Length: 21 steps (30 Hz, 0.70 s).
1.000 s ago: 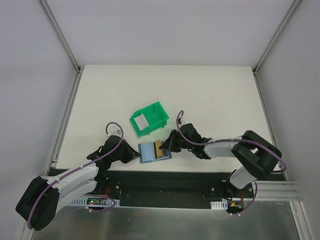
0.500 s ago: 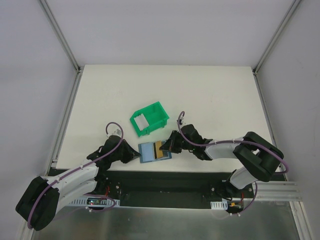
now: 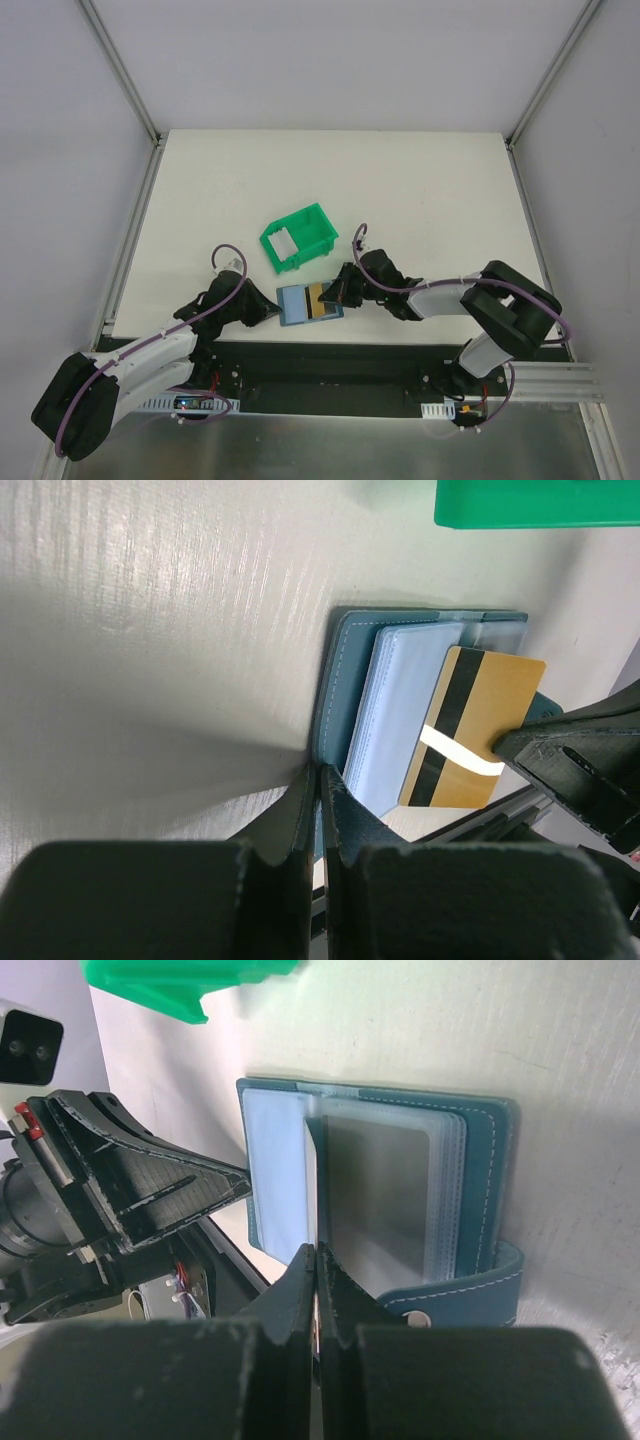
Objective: Put the credit cards into the card holder
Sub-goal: Insert the credit card into the card holder.
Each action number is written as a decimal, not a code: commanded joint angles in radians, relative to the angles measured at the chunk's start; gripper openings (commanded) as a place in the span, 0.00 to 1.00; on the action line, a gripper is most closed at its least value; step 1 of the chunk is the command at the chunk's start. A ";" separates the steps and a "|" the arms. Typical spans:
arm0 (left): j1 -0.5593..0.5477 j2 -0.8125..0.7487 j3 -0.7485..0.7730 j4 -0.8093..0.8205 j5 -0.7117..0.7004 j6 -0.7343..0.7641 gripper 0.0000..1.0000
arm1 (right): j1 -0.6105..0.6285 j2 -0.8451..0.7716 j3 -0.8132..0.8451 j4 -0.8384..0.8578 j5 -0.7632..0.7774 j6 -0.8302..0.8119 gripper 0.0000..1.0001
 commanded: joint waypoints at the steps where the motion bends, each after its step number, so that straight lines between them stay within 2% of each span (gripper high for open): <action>1: 0.005 0.005 0.002 -0.017 0.012 0.020 0.00 | 0.006 0.025 0.026 0.042 -0.016 -0.001 0.00; 21: 0.005 0.010 0.000 -0.018 0.013 0.023 0.00 | -0.035 -0.075 -0.026 0.033 0.029 -0.038 0.00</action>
